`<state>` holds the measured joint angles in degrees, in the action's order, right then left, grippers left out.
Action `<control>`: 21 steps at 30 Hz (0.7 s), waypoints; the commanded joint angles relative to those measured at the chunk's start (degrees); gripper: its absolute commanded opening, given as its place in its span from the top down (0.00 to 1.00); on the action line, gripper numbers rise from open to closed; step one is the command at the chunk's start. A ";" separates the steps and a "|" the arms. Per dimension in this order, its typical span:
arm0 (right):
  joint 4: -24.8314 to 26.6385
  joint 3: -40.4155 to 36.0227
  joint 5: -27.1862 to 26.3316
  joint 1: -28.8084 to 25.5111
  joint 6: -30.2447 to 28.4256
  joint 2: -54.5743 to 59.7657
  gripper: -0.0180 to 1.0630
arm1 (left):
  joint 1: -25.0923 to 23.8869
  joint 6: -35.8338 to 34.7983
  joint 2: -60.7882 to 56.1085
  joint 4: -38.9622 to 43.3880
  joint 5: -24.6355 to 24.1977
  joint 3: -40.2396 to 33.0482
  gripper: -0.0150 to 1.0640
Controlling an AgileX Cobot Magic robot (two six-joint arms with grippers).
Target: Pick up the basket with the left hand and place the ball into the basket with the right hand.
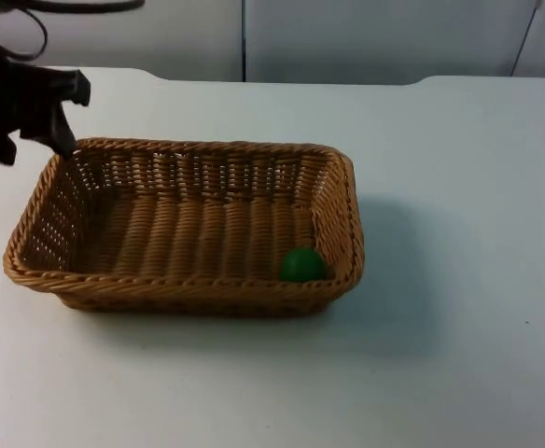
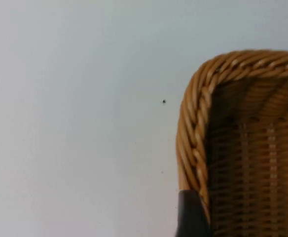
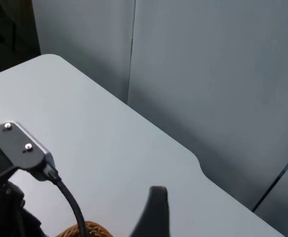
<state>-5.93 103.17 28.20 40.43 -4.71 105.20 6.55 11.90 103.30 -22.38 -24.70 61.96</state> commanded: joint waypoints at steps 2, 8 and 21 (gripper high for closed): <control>-1.83 0.44 -0.40 0.03 -0.29 -0.46 0.33 | -0.13 -0.11 -6.21 2.53 -2.03 0.04 0.77; -5.04 0.44 4.34 0.03 -0.29 -2.20 0.72 | -0.13 0.08 -17.94 7.91 -7.07 0.04 0.99; -5.86 0.44 15.98 0.03 -0.18 -7.29 0.99 | -0.13 1.55 -44.52 7.35 -18.25 -10.27 0.99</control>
<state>-11.83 103.17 43.07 40.43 -4.71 98.38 6.55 12.91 60.36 -15.13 -42.42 52.42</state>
